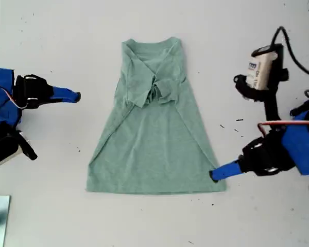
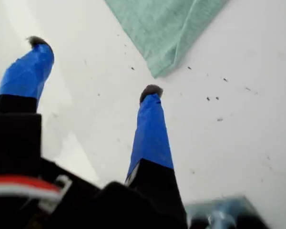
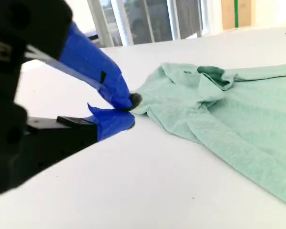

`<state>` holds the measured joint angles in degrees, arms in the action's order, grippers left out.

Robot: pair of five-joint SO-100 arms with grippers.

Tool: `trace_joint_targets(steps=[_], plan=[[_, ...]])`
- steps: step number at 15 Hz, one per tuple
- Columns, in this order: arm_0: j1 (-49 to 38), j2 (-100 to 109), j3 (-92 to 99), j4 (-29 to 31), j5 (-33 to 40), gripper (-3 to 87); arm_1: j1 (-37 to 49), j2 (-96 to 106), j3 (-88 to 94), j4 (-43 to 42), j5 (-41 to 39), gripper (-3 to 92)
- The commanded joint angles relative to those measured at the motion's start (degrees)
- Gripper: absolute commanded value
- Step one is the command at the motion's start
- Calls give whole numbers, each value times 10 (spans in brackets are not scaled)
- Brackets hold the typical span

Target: Fold t shirt

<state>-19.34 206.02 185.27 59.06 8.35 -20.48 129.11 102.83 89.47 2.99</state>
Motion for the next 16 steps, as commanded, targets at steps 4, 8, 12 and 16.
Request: trace_joint_targets(steps=[4, 8, 12, 16], plan=[[4, 4, 9, -7, -4, 23, 34, -285, -163, 91, -17, 366], [5, 4, 8, -7, -4, 23, 38, -311, -26, -46, -4, 325], [5, 4, 8, -7, -2, 23, 17, -375, 150, -327, 36, 89], [3, 4, 9, -7, -1, 23, 9, -272, 156, -286, 5, -14]])
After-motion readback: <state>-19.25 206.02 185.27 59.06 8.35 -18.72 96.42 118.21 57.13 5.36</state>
